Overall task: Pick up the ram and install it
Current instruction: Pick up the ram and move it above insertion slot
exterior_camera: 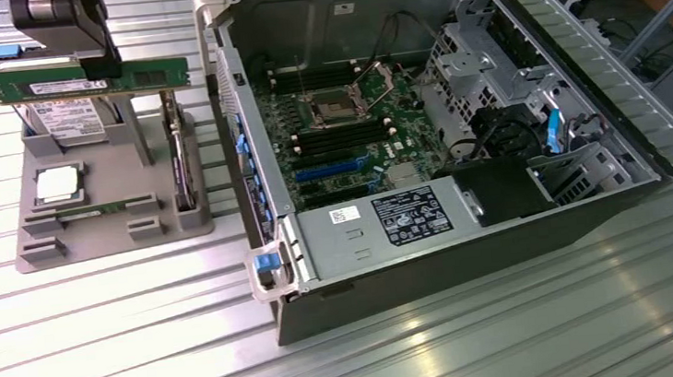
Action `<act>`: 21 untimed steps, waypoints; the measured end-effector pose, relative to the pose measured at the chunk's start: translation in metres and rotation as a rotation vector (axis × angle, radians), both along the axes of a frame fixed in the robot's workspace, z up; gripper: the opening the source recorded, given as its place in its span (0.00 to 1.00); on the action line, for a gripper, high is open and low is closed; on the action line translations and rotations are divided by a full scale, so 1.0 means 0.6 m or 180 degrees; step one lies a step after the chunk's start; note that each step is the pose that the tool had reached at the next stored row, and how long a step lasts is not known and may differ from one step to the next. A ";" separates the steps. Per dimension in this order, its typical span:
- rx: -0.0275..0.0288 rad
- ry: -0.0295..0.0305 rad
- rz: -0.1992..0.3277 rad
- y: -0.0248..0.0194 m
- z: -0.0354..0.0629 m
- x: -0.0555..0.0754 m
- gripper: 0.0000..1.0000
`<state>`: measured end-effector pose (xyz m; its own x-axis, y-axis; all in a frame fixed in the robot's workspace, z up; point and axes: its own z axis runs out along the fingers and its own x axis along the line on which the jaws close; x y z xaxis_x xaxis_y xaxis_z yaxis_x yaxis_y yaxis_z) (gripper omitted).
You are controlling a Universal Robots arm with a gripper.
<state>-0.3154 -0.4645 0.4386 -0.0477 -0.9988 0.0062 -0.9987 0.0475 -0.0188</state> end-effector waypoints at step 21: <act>0.0000 0.0011 0.0005 0.0000 0.000 0.026 0.12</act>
<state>-0.2998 -0.4645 0.4386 -0.0460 -0.9989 0.0064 -0.9988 0.0459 -0.0154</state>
